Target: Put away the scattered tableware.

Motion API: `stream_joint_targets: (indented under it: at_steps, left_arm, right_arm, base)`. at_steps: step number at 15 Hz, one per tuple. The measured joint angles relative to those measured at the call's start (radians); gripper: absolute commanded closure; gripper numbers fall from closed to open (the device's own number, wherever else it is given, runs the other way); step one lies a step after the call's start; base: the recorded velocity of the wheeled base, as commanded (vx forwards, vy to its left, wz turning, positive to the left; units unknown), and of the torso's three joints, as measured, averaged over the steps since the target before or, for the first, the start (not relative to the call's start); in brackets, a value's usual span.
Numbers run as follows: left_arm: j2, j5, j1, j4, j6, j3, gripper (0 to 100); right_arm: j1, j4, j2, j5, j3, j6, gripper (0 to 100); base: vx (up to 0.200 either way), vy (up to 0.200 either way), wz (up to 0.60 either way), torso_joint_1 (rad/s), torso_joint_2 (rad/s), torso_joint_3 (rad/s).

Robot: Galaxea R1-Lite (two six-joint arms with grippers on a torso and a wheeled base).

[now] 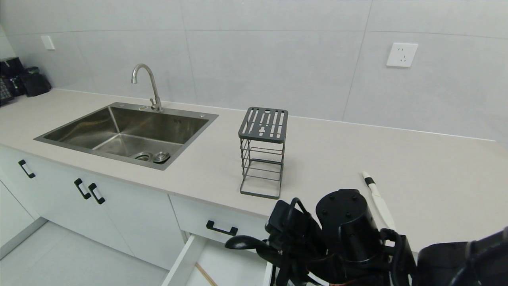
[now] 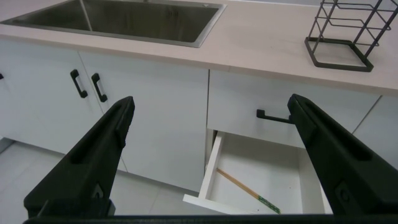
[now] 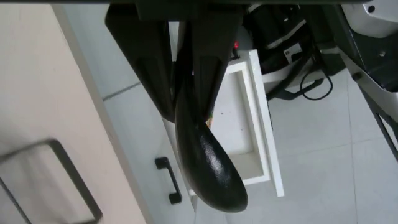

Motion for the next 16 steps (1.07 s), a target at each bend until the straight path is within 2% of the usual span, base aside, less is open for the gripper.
stream_joint_targets:
  at_steps: [1,3,6,12,16]
  left_arm:
    - [0.000,0.000,0.000,0.000,0.000,0.000,0]
    - [0.000,0.000,0.000,0.000,0.000,0.000,0]
    - [0.000,0.000,0.000,0.000,0.000,0.000,0]
    - [0.000,0.000,0.000,0.000,0.000,0.000,0]
    - [0.000,0.000,0.000,0.000,0.000,0.000,0]
  right_arm:
    - [0.009,-0.010,0.024,-0.003,-0.015,-0.060,100]
    - [0.018,-0.067,0.058,-0.006,-0.027,-0.099,100]
    - [0.037,-0.080,0.095,-0.003,-0.037,-0.104,100]
    - [0.087,-0.070,0.140,0.008,-0.111,-0.093,100]
    - [0.094,-0.016,0.179,0.006,-0.200,-0.010,100]
  base:
    - [0.000,0.000,0.00,0.000,0.00,0.000]
    - [0.000,0.000,0.00,0.000,0.00,0.000]
    - [0.000,0.000,0.60,0.002,0.00,0.004]
    - [0.000,0.000,0.00,0.000,0.00,0.000]
    - [0.000,0.000,0.00,-0.080,0.16,0.077]
